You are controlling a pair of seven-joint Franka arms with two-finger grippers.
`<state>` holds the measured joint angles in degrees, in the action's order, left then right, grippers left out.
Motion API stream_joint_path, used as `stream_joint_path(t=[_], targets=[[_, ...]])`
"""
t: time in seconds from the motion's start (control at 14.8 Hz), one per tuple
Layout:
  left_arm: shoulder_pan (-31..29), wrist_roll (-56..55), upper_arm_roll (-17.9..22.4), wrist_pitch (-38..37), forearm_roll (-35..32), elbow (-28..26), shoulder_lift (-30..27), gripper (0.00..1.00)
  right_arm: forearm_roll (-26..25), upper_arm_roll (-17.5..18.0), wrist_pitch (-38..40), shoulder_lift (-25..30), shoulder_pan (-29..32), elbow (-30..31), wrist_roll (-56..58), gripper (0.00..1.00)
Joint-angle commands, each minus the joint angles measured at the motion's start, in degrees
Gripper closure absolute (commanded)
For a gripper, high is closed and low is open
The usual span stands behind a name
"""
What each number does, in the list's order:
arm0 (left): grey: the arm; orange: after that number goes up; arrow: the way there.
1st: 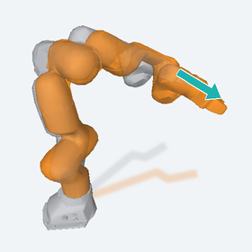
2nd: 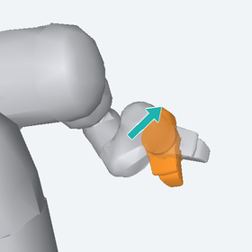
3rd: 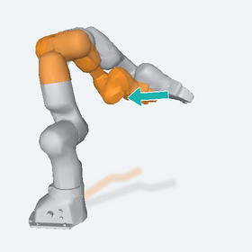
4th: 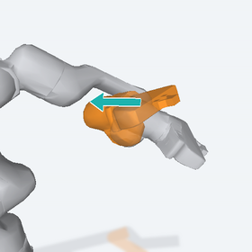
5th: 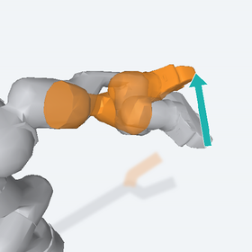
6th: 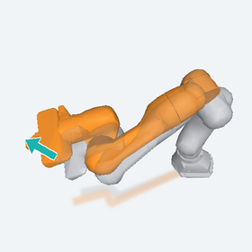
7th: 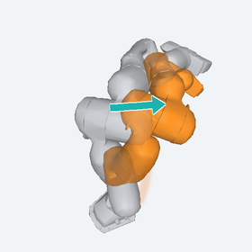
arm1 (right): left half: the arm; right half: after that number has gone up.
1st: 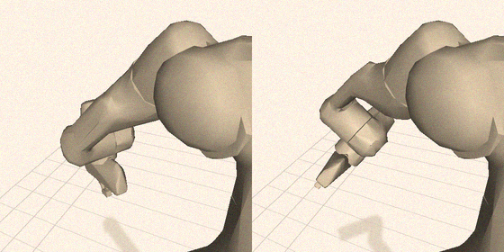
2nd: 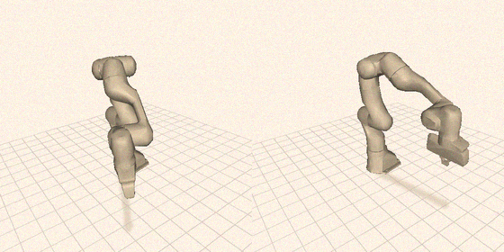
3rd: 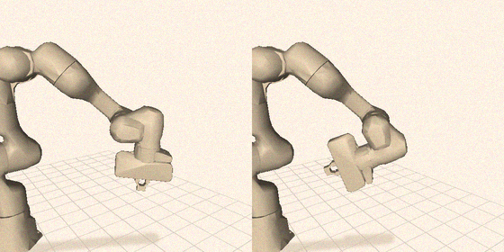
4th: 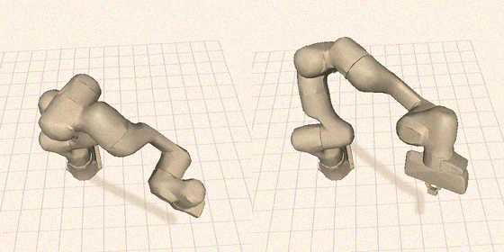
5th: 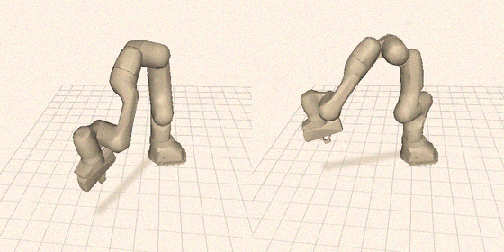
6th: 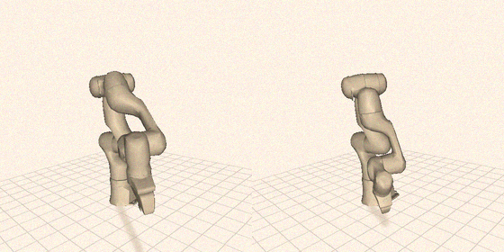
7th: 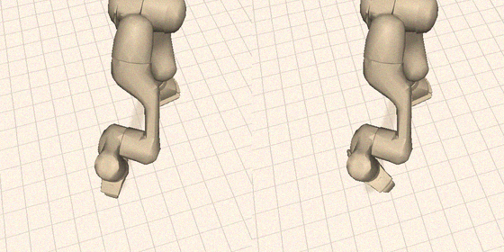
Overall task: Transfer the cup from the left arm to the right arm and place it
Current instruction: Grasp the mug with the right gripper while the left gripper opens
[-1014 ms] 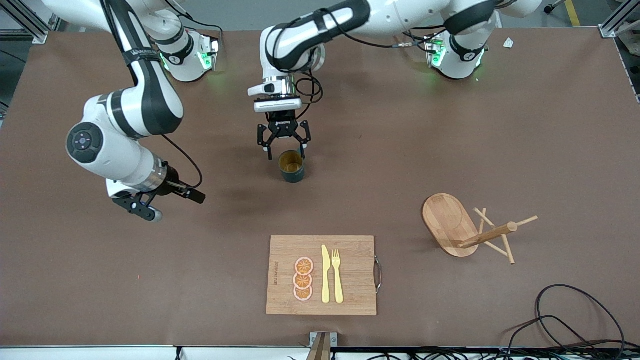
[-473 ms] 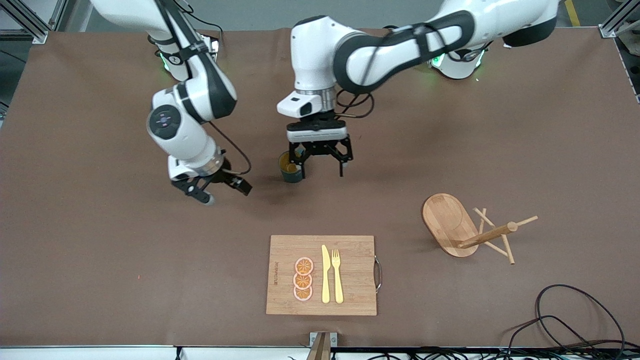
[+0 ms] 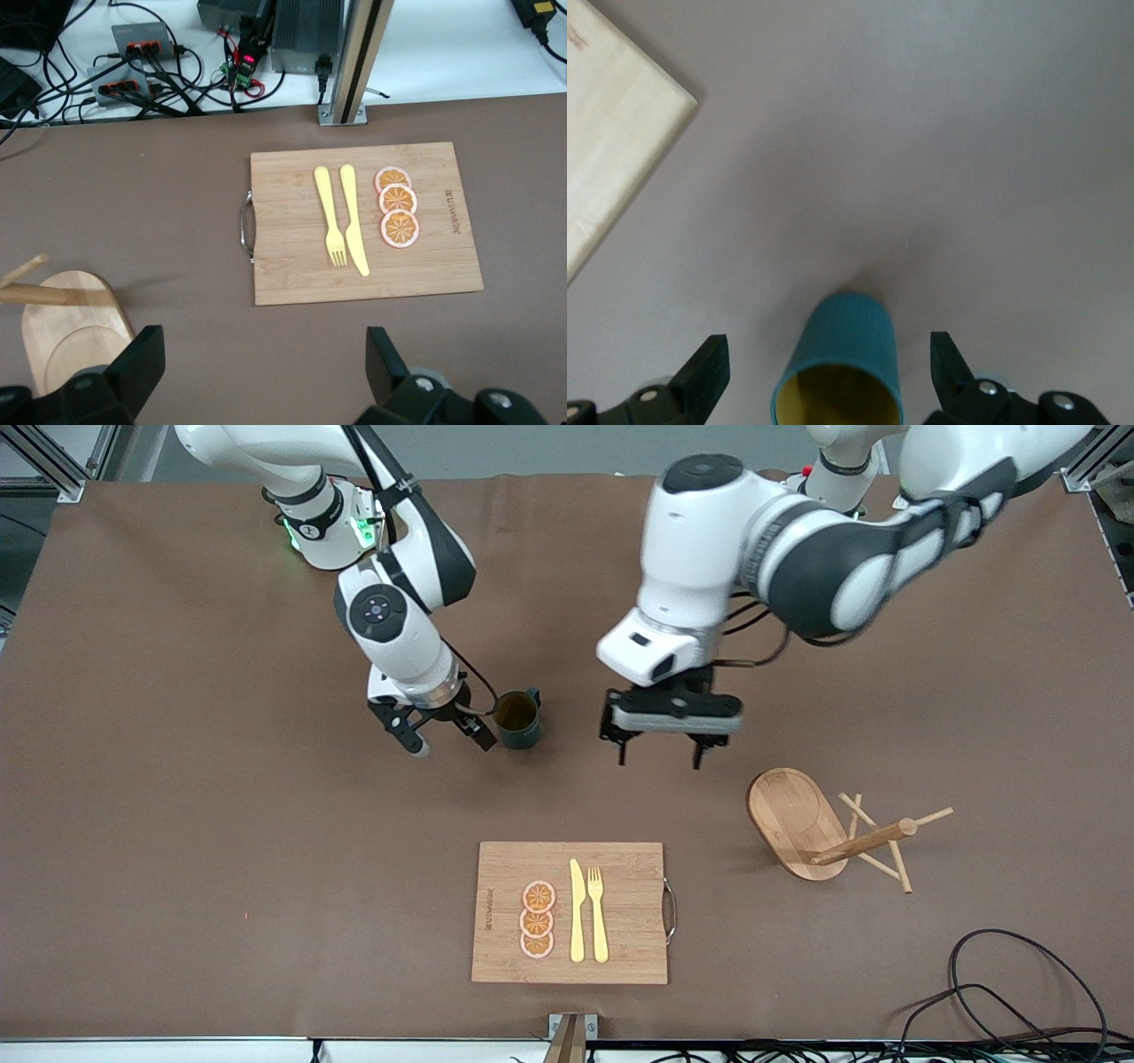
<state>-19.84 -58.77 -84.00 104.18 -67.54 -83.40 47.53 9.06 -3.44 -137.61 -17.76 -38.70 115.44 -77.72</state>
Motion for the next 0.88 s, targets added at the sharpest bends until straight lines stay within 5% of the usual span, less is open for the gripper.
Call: stream_joint_path(t=[0.0, 0.47, 0.81], targets=[[-2.83, 3.56, -2.57, -4.23, 3.89, 1.83, -0.51, 0.0, 0.17, -0.86, -0.64, -1.48, -2.86, 0.58, -6.02, 0.01], [-4.33, 17.52, -1.7, -10.66, 11.97, 8.24, -1.47, 0.0, 0.08, -0.86, -0.73, -3.15, -5.6, 0.75, -14.3, 0.02], [0.76, 23.95, 14.0, -10.58, 27.87, 13.0, -11.22, 0.0, -0.01, -0.86, -0.73, -4.56, -6.74, 0.84, -15.7, 0.03]])
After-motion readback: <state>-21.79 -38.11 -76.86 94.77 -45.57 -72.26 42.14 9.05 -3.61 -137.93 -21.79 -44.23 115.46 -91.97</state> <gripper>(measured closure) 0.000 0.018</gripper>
